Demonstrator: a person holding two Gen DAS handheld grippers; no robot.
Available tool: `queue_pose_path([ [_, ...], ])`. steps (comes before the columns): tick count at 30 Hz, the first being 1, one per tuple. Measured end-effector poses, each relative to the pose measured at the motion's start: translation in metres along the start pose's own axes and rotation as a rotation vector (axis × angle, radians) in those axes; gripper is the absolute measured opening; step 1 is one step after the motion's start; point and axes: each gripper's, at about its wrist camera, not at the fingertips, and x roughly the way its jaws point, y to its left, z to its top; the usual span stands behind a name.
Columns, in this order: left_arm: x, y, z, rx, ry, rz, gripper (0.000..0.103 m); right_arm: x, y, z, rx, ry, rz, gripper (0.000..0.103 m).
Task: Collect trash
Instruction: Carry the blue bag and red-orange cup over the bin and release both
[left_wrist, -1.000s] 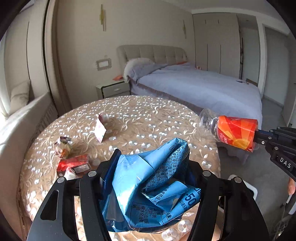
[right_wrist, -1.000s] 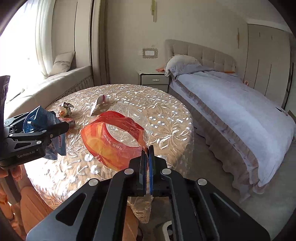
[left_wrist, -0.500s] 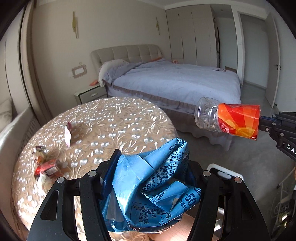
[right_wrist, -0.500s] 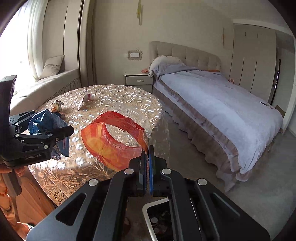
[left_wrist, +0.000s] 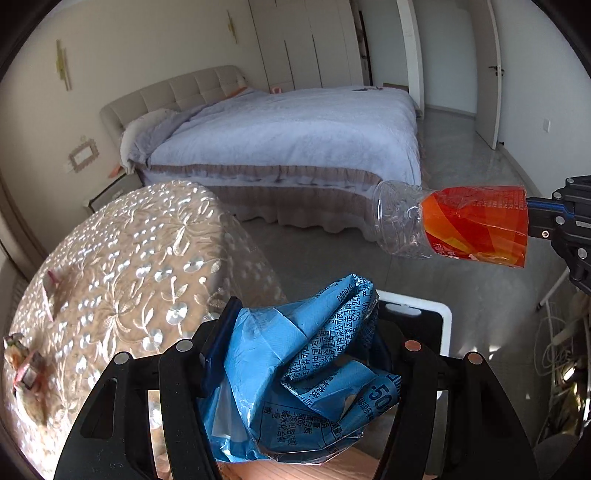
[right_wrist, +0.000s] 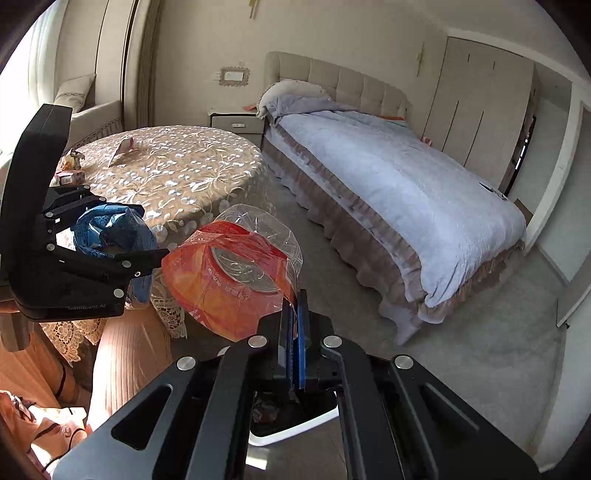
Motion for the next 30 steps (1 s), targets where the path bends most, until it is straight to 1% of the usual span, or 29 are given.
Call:
queue_pose_path([
  [4,0.025,-0.019,0.002,0.035,0.044,-0.04,0.061,0.012,-0.012,-0.018,0.017,0.051,-0.024,0.003],
  [10,0.062,-0.042,0.002,0.093,0.108,-0.087,0.061,0.034,-0.03,-0.042,0.044,0.134,-0.032,0.003],
  [13,0.084,-0.052,0.0,0.117,0.138,-0.112,0.061,0.053,-0.031,-0.057,0.03,0.184,-0.036,0.003],
  [15,0.102,-0.056,-0.003,0.133,0.166,-0.121,0.061,0.073,-0.03,-0.071,0.017,0.24,-0.03,0.003],
  [18,0.132,-0.066,-0.011,0.162,0.225,-0.141,0.061,0.101,-0.032,-0.089,0.028,0.313,-0.006,0.003],
  [23,0.177,-0.078,-0.024,0.222,0.312,-0.183,0.061,0.136,-0.035,-0.111,0.015,0.404,-0.01,0.003],
  [27,0.2,-0.082,-0.033,0.259,0.361,-0.201,0.061,0.161,-0.035,-0.129,-0.018,0.473,-0.022,0.003],
  [30,0.215,-0.084,-0.036,0.251,0.392,-0.219,0.062,0.174,-0.033,-0.139,-0.056,0.512,-0.035,0.003],
])
